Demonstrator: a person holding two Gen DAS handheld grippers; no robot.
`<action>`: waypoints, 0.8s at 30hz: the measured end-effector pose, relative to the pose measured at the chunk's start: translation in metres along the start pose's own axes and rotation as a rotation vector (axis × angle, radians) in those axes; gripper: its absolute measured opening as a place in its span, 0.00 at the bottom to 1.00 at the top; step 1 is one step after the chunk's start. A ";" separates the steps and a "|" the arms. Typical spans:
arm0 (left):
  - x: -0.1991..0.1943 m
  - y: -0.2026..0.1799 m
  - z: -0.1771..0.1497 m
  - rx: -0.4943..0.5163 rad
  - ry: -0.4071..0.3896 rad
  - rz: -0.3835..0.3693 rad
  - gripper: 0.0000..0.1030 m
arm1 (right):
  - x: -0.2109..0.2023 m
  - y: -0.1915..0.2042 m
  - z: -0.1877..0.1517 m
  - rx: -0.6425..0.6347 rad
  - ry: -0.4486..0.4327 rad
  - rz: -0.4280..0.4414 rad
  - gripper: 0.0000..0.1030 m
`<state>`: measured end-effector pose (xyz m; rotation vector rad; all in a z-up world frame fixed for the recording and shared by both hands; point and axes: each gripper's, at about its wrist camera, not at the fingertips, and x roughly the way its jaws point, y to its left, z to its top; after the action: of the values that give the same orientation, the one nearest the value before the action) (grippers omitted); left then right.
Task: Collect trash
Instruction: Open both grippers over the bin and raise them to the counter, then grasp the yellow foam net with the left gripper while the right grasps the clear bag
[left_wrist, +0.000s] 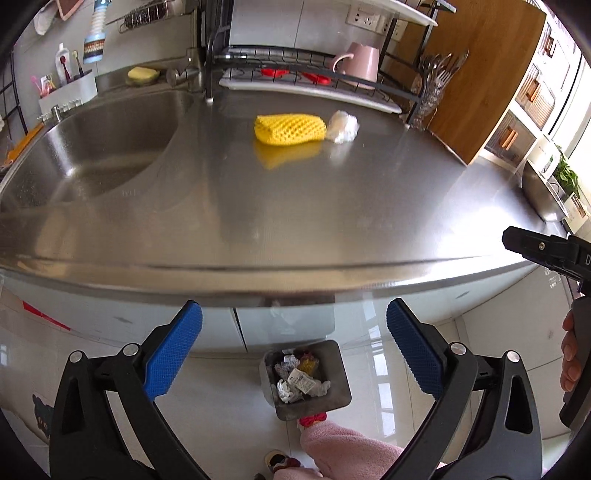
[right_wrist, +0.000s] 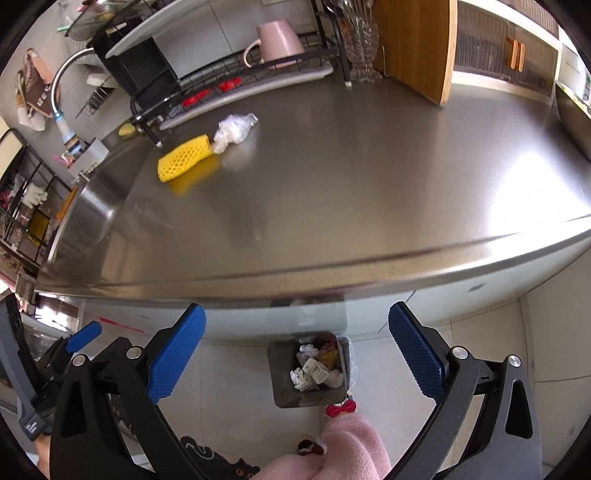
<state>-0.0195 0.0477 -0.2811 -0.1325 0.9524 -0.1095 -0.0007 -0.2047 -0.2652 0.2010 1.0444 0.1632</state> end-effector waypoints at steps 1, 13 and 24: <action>-0.004 0.000 0.012 0.005 -0.017 0.005 0.92 | -0.005 0.003 0.013 -0.007 -0.017 0.004 0.97; 0.036 0.011 0.116 0.035 -0.083 0.084 0.92 | 0.022 0.044 0.130 -0.050 -0.061 0.092 0.97; 0.101 0.025 0.165 0.070 -0.049 0.094 0.92 | 0.111 0.064 0.198 -0.030 0.007 0.079 0.88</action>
<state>0.1737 0.0682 -0.2718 -0.0260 0.9033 -0.0524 0.2238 -0.1348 -0.2468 0.2148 1.0407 0.2509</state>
